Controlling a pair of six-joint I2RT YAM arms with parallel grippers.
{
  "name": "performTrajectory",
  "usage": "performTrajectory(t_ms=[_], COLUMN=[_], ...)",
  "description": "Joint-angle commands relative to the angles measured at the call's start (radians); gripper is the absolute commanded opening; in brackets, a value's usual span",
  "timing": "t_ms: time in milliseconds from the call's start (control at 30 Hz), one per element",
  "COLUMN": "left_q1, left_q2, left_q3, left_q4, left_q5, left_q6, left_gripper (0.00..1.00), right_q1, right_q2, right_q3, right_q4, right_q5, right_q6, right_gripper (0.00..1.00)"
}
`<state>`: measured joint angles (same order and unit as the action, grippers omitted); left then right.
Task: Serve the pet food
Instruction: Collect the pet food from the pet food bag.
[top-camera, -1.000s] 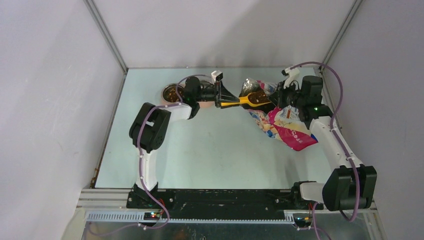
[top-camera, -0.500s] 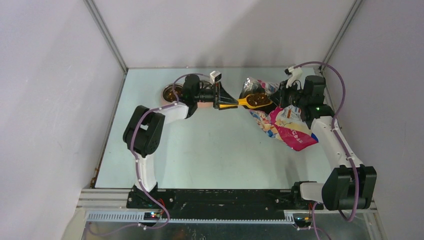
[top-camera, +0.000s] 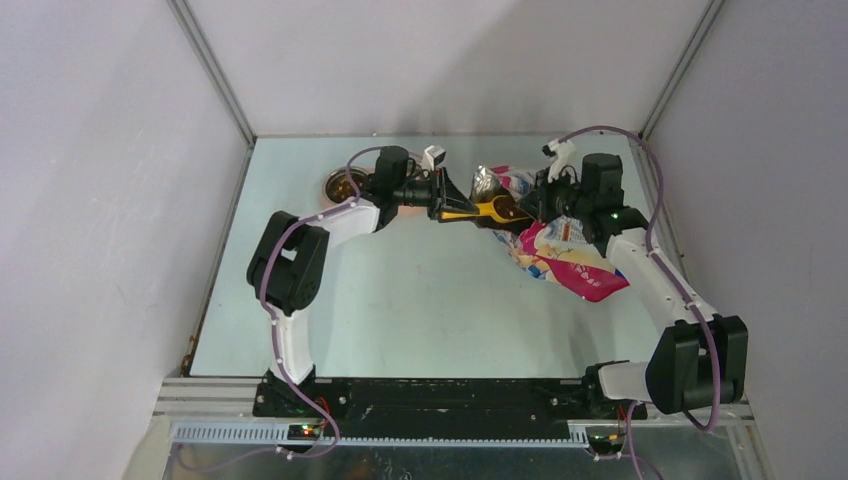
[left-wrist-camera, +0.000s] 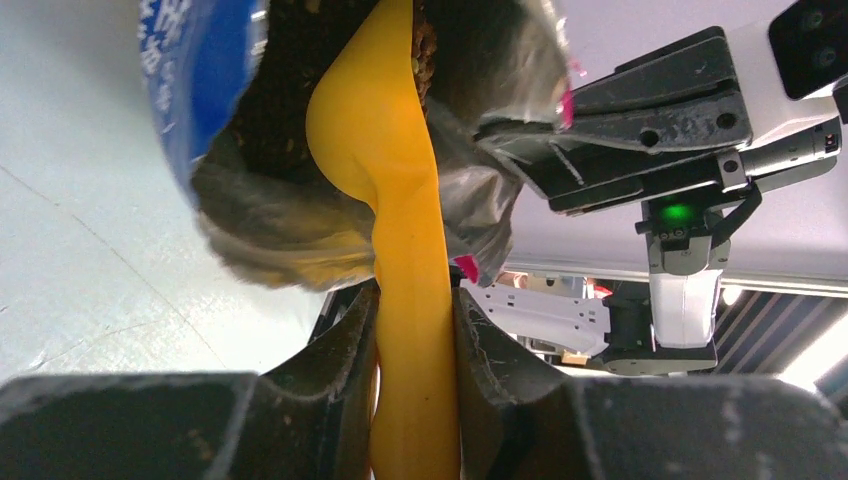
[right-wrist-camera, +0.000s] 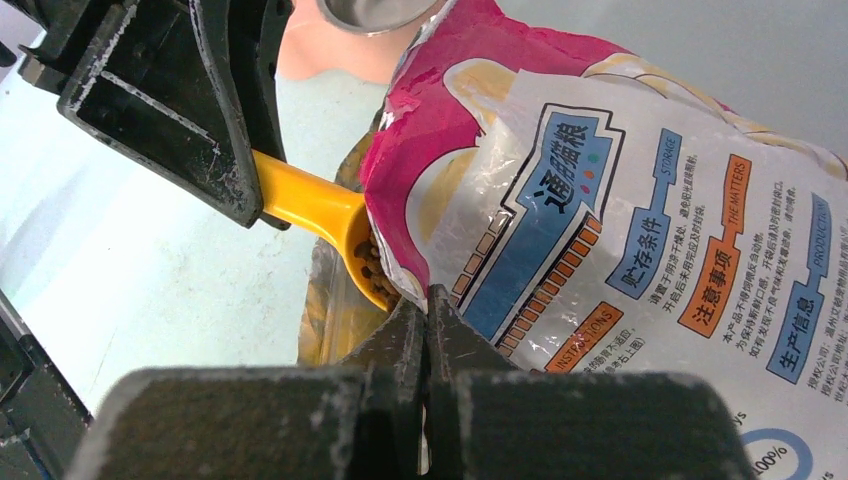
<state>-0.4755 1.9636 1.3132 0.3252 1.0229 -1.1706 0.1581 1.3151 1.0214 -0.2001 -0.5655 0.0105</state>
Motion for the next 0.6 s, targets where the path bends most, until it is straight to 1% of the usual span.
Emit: performTrajectory(t_ms=[0, 67, 267, 433, 567], left_q1=[-0.022, -0.027, -0.032, -0.031, -0.024], left_q2=[-0.010, 0.000, 0.014, -0.009, -0.032], left_q3=[0.040, 0.028, 0.015, 0.001, -0.022], left_q4=[0.113, 0.221, 0.361, 0.383, 0.401], left_q5=[0.018, 0.027, 0.040, 0.059, 0.076], left_q6=[-0.048, -0.111, -0.222, -0.234, -0.242], left_gripper=[0.00, 0.00, 0.00, 0.00, 0.00], right_q1=[0.046, 0.059, 0.075, 0.056, 0.015], right_q2=[0.023, 0.029, 0.042, 0.053, 0.065], right_q3=[0.011, 0.011, 0.011, 0.011, 0.010], right_q4=[0.043, 0.045, 0.047, 0.051, 0.053], right_q5=[0.010, 0.017, 0.043, 0.074, 0.057], right_q6=[-0.007, -0.007, -0.007, -0.008, 0.005], right_gripper=[0.00, 0.00, 0.00, 0.00, 0.00])
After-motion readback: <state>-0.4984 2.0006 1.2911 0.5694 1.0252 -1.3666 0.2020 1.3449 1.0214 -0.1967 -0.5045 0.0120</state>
